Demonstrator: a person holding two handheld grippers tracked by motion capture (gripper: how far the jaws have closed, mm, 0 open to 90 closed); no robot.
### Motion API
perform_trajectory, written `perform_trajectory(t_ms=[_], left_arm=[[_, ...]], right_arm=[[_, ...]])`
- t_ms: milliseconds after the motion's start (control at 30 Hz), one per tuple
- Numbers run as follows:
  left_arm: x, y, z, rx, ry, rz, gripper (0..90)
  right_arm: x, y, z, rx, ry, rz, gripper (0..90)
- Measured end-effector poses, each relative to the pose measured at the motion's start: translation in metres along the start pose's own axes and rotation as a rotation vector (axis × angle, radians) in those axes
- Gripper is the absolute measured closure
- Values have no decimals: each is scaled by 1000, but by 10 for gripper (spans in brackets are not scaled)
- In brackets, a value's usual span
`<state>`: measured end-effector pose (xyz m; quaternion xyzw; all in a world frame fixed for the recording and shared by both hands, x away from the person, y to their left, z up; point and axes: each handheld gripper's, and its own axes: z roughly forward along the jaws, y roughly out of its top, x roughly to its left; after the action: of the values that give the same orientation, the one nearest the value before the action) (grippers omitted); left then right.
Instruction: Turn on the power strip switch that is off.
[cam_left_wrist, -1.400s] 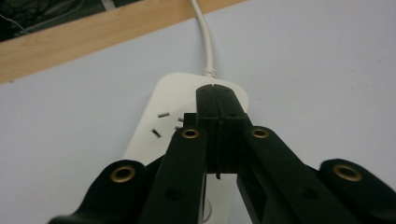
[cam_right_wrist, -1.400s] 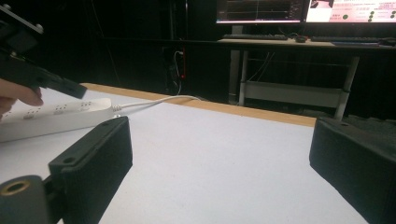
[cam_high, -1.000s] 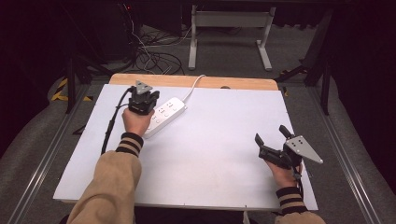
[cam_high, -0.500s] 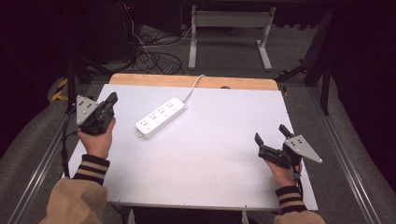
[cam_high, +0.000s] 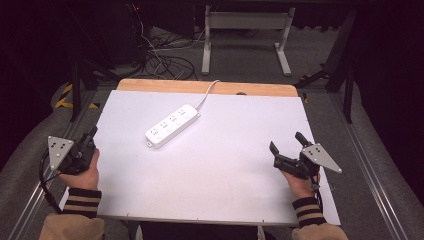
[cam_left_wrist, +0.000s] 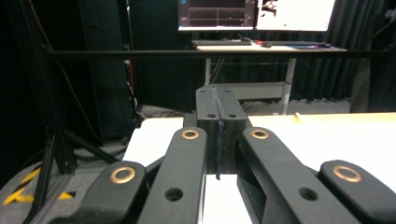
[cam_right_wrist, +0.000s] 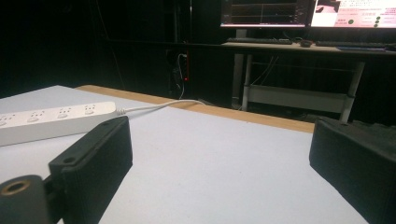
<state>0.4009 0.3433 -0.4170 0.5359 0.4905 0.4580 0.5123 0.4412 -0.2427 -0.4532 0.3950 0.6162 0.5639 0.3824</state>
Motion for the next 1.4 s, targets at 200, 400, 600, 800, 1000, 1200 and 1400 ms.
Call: perform_trajectory(t_ms=[200,400,600,800,1000,1200,1400], left_arm=[[-2,-4,0,-16,12,29,900],[-6,-7,0,-39,14,62,900],[-8,-15,12,-110,47,69,236],[-9,-15,20,-37,97,29,8],[-10,-15,20,-40,79,32,8],[-10,-15,19,-38,68,30,19],[-10,-15,18,-42,68,29,22]], right_arm=[[2,-1,2,2,1,-2,67],[3,0,2,-3,2,-2,67],[3,0,2,1,-2,-3,67],[3,0,1,-3,-2,-5,67],[3,1,0,-4,-2,0,68],[3,1,1,-7,-3,-2,67],[4,1,1,-8,-1,-4,67]])
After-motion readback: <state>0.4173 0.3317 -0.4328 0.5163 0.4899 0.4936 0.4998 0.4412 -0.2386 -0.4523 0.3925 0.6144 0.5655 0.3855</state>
